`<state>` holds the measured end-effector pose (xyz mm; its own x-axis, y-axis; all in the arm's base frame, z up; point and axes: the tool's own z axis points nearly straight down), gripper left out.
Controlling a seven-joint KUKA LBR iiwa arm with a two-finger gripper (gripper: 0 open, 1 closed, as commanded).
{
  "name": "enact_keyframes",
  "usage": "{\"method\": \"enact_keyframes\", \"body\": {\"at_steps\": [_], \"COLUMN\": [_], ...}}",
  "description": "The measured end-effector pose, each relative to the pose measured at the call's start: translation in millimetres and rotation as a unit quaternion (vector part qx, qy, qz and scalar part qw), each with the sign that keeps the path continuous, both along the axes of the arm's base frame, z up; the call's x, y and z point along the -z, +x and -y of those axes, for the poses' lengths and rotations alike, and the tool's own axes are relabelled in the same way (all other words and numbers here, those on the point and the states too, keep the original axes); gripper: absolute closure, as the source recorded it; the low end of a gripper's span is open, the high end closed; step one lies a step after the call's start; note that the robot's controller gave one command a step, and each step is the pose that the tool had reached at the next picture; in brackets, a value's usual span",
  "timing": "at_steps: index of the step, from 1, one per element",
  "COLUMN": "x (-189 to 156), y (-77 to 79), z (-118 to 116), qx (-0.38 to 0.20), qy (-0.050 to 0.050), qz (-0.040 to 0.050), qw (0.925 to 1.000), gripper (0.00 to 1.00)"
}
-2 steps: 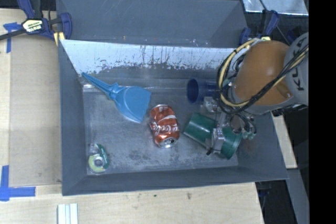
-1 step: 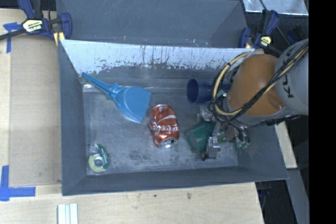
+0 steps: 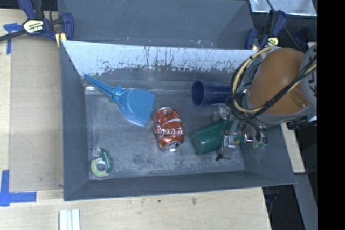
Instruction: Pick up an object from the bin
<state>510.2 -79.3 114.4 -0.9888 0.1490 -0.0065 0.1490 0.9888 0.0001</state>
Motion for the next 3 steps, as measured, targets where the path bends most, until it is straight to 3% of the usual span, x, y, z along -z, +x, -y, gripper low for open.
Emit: {"method": "enact_keyframes", "body": {"at_steps": [1, 2, 3], "x": [32.4, 42.2, 42.2], "y": [-17.3, 1.5, 1.5], "z": [-4.4, -15.1, -15.1], "qx": [-0.099, 0.044, 0.044], "qy": [0.0, 0.0, 0.0], "qz": [-0.0009, 0.0024, 0.0024], "qw": [0.9951, 0.999, 0.999], "gripper": [0.0, 1.0, 1.0]}}
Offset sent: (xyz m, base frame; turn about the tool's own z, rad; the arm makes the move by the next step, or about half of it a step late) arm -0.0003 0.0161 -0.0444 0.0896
